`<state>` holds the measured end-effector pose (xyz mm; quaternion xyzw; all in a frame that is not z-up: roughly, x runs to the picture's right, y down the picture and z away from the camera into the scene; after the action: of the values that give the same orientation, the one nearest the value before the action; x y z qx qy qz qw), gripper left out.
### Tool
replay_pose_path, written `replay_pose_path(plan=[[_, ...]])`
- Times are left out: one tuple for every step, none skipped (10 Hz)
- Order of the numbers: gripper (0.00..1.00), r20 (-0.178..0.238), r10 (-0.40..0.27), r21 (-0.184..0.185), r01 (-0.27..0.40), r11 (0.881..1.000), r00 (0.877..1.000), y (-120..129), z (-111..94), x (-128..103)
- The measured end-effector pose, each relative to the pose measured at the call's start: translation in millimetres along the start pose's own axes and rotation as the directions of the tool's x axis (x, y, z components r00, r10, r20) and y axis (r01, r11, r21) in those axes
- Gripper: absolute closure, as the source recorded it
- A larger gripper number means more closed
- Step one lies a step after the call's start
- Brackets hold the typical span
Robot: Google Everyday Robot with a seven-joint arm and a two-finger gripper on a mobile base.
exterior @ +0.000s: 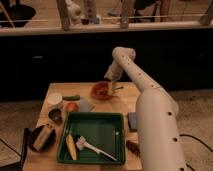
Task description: Place fork in red bowl
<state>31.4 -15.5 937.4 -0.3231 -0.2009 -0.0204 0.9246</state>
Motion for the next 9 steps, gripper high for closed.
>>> replay_pose_path(plan=[[0.2,0.005,-0.007,-0.005,0.007,1.0,1.0,0.4,0.4,0.5],[0.2,0.009,-0.013,-0.011,0.013,1.0,1.0,1.2,0.6,1.6],[0.2,0.013,-0.026,-0.018,0.026,1.0,1.0,1.7,0.8,3.2],[0.2,0.015,-0.031,-0.019,0.032,0.999,0.999,1.6,0.6,2.8],[0.2,0.018,-0.036,-0.021,0.036,0.999,0.999,1.6,1.2,1.6],[0.2,0.021,-0.043,-0.021,0.043,0.999,0.999,1.4,0.9,0.8],[0.2,0.024,-0.049,-0.02,0.05,0.999,0.999,2.2,0.5,1.9],[0.2,0.03,-0.057,-0.018,0.057,0.998,0.998,2.6,-0.2,3.5],[0.2,0.037,-0.065,-0.016,0.066,0.998,0.997,2.5,-0.6,3.8]])
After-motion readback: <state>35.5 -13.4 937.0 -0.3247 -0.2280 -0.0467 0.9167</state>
